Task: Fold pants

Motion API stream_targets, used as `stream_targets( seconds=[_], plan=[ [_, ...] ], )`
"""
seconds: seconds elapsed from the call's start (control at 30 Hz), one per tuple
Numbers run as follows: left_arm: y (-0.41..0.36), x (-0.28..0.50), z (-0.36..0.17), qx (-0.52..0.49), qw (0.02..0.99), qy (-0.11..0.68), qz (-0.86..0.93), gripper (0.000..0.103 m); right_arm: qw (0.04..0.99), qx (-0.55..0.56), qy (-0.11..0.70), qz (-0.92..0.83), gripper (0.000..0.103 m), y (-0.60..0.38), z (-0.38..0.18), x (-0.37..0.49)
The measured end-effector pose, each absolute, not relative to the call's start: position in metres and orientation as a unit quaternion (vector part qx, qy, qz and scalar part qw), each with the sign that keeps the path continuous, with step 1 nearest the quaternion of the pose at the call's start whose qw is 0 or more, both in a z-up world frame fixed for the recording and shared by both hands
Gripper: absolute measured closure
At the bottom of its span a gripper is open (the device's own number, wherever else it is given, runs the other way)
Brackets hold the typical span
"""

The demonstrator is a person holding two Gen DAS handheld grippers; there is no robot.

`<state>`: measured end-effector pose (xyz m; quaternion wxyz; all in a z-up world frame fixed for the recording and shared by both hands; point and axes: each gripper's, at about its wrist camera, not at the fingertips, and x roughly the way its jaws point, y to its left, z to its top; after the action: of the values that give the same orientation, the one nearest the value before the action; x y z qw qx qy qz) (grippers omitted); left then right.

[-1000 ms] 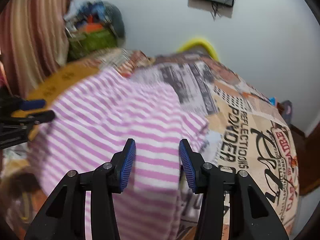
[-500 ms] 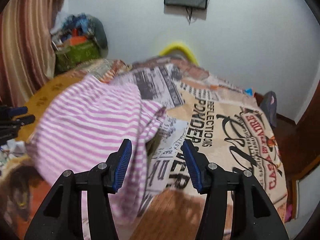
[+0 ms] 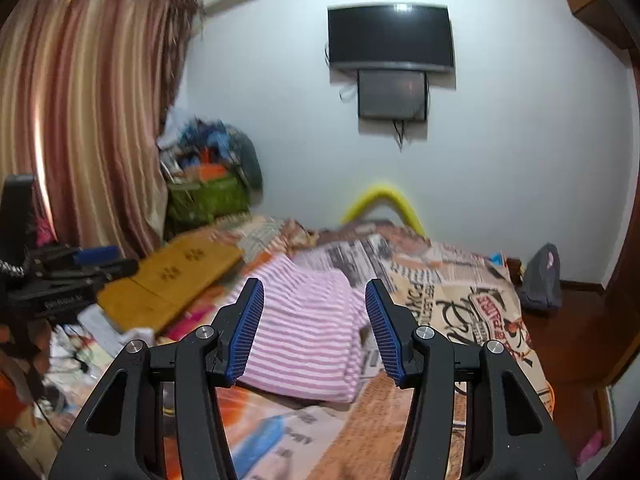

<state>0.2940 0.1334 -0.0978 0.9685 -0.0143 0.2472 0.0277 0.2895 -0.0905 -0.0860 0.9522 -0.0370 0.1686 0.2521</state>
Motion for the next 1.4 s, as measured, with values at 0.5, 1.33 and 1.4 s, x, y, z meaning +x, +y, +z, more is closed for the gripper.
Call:
stream_targets(
  seconds=[0.5,1.33,1.4],
  plan=[
    [0.088,0.127,-0.035,-0.002,0.992,0.125,0.012,0.037,0.958,0.001,0.098,0.270,0.046,-0.106,-0.056,0.172],
    [0.074,0.084,-0.046,-0.008,0.995,0.094,0.017,0.009,0.968,0.007,0.067,0.241,0.000,-0.106,-0.065,0.138],
    [0.073,0.084,-0.046,-0.008,0.995,0.094,0.016,0.008,0.968,0.007,0.068,0.240,0.000,-0.107,-0.066,0.137]
  ],
)
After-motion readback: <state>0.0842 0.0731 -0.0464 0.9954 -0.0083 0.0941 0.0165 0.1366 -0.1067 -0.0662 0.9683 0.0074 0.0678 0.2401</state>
